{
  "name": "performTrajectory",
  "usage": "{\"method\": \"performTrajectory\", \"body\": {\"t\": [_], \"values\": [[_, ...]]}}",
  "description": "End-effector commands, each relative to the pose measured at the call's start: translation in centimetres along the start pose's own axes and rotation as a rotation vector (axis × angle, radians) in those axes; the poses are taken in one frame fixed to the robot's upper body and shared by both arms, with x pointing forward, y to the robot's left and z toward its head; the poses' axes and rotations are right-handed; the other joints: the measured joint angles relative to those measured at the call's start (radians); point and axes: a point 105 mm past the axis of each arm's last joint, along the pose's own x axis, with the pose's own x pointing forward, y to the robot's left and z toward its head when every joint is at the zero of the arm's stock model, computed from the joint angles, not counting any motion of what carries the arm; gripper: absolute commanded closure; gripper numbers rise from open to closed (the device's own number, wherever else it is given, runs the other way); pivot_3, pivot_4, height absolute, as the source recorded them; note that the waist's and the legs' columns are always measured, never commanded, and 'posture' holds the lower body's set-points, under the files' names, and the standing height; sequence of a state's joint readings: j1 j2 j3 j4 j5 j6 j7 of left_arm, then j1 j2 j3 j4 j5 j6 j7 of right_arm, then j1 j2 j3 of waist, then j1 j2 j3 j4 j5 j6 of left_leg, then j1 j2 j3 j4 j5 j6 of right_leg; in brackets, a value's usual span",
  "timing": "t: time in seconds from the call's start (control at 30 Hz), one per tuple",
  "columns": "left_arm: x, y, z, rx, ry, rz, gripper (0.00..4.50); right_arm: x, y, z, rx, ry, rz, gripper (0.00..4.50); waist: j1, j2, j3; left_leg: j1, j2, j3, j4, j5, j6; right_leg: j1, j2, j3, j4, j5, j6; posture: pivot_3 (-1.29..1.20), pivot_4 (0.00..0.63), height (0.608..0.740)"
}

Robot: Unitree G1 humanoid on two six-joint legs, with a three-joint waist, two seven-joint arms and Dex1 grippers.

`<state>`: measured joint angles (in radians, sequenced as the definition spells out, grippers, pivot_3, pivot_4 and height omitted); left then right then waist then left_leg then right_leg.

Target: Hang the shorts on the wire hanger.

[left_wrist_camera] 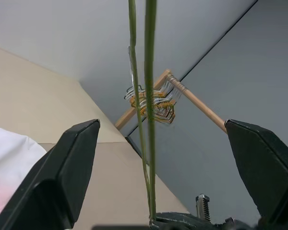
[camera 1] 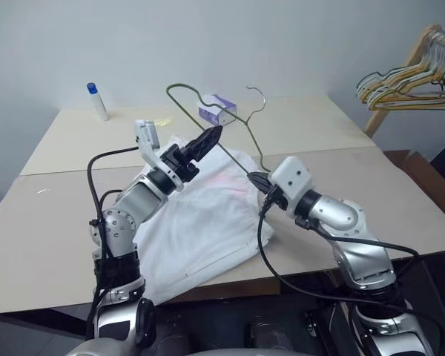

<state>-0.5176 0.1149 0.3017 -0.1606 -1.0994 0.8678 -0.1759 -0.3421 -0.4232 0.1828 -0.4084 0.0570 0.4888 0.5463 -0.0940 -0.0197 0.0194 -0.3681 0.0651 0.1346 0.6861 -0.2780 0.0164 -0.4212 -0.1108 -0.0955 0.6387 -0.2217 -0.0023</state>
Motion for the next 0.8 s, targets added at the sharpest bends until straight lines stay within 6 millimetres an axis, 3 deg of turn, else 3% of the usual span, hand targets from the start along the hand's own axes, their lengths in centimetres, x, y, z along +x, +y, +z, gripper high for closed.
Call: {"method": "performTrajectory", "body": {"t": [0.03,0.33,0.5,0.6,0.8], "values": [[0.5,-0.7,0.8,0.013,-0.028,-0.012,1.24,-0.2,-0.3,1.7,-0.062,-0.061,-0.016,4.5,0.0,0.0,0.0,0.0,0.0,0.0,0.0,0.0,0.0,0.0,0.0,0.0,0.0,0.0,0.0,-0.08,0.0,0.74],[0.5,0.0,1.1,-0.013,-0.065,0.022,4.32,-0.1,0.5,1.3,-0.115,-0.067,-0.003,4.5,0.001,-0.001,0.0,0.0,0.0,0.0,0.0,0.0,0.0,0.0,0.0,0.0,0.0,0.0,0.0,-0.07,0.0,0.74],[0.4,0.0,1.0,0.02,-0.064,0.019,4.45,0.0,0.9,0.9,-0.13,-0.054,0.022,4.5,0.001,-0.001,0.0,0.0,0.0,0.0,0.0,0.0,0.0,0.0,0.0,0.0,-0.001,0.0,0.0,-0.07,0.0,0.74],[0.4,-0.1,1.0,0.036,-0.063,0.016,4.5,0.1,1.0,0.9,-0.179,-0.047,0.018,3.71,0.001,-0.001,0.0,0.0,0.0,0.0,0.0,0.0,0.0,0.0,0.0,0.0,-0.001,0.0,0.0,-0.07,0.0,0.74],[0.5,-0.2,0.6,0.11,-0.048,0.01,4.5,0.0,0.7,1.4,-0.17,-0.072,0.016,1.62,0.001,-0.001,0.0,0.0,0.0,0.0,0.0,0.0,0.0,0.0,0.0,0.0,-0.001,0.0,0.0,-0.07,0.0,0.74]]}}
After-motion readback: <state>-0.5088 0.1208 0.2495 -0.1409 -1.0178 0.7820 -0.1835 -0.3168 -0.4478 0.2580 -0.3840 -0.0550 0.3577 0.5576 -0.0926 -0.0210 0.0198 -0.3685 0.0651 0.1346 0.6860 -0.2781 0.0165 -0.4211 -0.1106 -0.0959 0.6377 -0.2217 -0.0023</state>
